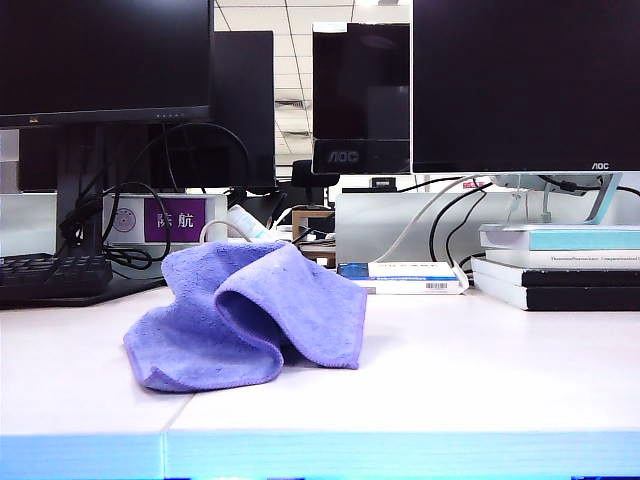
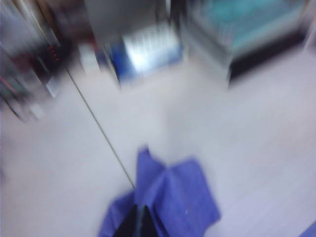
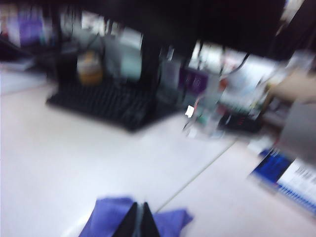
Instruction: Wipe the table from front to back using the rag.
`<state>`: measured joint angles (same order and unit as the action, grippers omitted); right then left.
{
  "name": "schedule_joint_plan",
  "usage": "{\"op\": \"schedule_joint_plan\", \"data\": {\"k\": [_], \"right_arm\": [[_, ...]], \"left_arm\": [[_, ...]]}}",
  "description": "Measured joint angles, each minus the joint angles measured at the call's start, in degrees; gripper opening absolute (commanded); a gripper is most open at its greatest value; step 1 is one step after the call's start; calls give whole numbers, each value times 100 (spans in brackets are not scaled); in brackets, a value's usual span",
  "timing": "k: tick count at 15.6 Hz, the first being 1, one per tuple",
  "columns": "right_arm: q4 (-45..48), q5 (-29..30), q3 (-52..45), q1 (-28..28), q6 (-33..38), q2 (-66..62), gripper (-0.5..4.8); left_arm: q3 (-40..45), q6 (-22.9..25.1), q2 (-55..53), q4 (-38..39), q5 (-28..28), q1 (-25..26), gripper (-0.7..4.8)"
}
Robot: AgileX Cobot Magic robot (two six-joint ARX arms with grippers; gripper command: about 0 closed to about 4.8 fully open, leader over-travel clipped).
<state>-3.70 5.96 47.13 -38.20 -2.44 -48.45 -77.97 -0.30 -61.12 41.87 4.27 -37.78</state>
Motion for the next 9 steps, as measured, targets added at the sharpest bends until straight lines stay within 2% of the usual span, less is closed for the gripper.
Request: {"op": "schedule_joint_plan", "data": {"k": [2, 5, 7, 8, 9], "right_arm": [[-9, -173, -120, 0, -24, 455, -1], [96, -275, -942, 7, -61, 1292, -1], [133, -382, -1631, 4, -61, 1829, -1], [177, -474, -2465, 9, -59, 2380, -1], [136, -476, -2793, 4, -59, 2583, -1]], "left_arm": [[4, -42, 868, 251, 236, -7, -5], [413, -44, 2295, 719, 304, -13, -5], [1025, -46, 3259, 752, 122, -11, -5], [2020, -63, 4380, 697, -24, -13, -5], [2583, -66, 4736, 743, -144, -13, -5]]}}
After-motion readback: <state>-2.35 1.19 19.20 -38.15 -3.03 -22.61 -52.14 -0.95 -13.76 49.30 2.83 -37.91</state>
